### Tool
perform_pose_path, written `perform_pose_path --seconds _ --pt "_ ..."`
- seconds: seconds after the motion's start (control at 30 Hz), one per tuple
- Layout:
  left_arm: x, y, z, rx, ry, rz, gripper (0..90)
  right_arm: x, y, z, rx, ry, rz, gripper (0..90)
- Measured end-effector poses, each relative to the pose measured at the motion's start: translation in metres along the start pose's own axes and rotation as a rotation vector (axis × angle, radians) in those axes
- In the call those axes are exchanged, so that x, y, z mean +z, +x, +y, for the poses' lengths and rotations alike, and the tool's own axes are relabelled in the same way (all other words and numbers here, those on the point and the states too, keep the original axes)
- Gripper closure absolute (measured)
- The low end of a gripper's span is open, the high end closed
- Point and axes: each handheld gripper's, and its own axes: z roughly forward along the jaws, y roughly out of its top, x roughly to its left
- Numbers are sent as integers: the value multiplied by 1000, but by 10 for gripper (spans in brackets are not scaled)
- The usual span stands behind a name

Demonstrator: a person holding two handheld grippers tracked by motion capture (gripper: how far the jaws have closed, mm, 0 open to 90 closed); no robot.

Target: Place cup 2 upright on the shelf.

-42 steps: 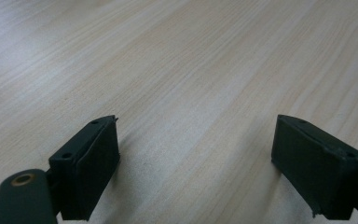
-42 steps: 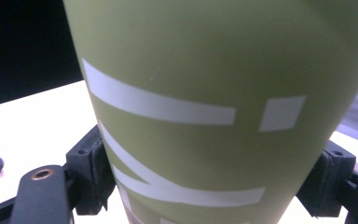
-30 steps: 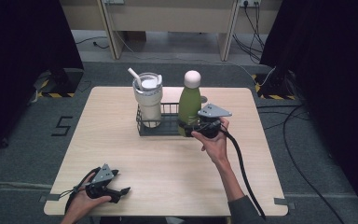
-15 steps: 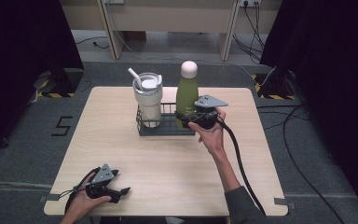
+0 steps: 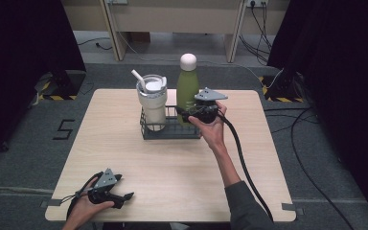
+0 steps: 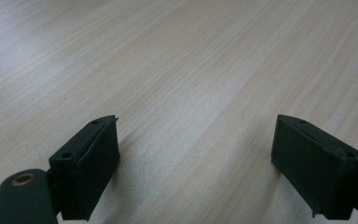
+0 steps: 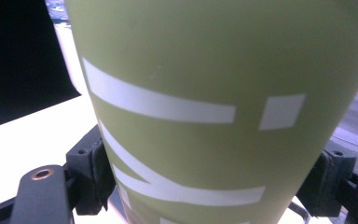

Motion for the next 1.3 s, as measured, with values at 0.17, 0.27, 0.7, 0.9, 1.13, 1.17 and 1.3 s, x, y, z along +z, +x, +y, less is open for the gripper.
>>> perform_pose_path --seconds 0.17,0.27,0.7,0.9,1.13,1.17,1.3 --pt "0 0 0 1 1 -1 144 10 -3 1 7 5 -8 210" --pt "0 0 0 0 0 0 144 14 -5 2 8 6 -17 210" --pt "0 0 0 1 -1 0 144 29 -13 0 25 19 -36 210" --pt "0 0 0 2 -1 -1 144 37 -14 -5 36 27 -38 210" --pt "0 0 0 3 1 -3 144 44 -15 -11 39 28 -42 210" --pt "0 0 0 3 0 -2 144 45 -15 -11 40 28 -41 210" --pt "0 0 0 3 0 -2 145 47 -14 -15 33 31 -40 210"
